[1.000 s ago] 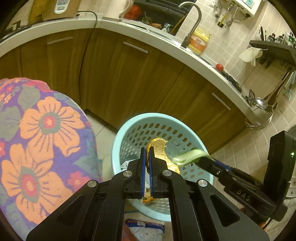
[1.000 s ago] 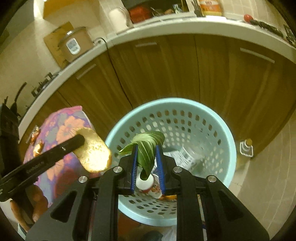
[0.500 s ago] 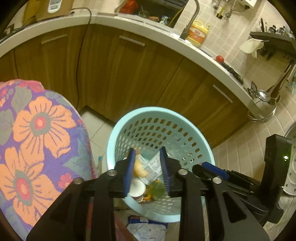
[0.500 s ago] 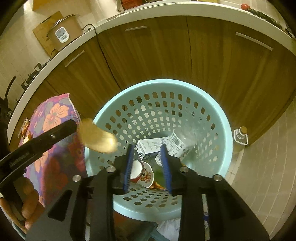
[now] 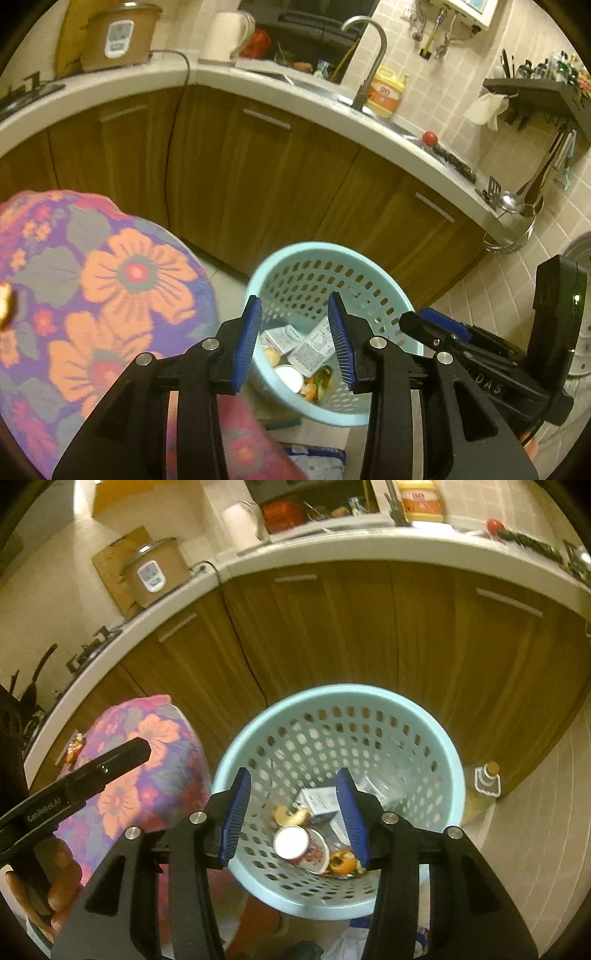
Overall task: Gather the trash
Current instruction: 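Move both tools back over the table toward the snack bag and peel, then grasp the orange snack bag with the left tool while the right tool grasps the yellow peel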
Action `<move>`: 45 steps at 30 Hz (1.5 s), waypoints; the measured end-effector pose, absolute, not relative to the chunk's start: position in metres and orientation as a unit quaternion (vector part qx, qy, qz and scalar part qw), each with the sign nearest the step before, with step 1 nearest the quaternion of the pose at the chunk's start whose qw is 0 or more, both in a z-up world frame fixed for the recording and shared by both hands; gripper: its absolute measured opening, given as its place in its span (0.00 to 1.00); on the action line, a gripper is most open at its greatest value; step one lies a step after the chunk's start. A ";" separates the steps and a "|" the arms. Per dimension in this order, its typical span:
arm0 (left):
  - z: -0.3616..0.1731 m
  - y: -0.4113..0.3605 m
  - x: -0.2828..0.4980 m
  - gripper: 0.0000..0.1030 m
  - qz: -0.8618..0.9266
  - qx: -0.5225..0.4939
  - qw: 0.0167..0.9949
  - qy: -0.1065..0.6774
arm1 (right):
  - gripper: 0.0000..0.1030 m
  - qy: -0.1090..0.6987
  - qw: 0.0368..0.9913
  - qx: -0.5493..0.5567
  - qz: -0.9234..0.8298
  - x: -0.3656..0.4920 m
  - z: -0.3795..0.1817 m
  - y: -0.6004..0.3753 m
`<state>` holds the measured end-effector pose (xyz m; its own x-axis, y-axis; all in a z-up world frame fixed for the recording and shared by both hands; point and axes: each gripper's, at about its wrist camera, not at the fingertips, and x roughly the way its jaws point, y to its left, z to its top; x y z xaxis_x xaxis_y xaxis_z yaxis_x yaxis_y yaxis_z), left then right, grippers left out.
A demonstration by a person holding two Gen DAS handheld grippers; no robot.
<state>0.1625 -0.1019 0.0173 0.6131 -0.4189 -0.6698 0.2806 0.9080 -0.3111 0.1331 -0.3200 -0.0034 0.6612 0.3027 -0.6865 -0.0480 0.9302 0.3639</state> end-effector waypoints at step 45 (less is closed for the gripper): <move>0.018 0.288 0.180 0.67 0.119 -0.161 0.917 0.344 | 0.62 0.398 0.869 -0.015 0.295 0.199 -0.001 0.037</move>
<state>0.1797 0.2879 0.0175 0.7351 0.1081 -0.6693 -0.3289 0.9201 -0.2127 0.1986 0.0374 -0.0008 0.5102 0.5003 -0.6996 -0.5238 0.8259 0.2087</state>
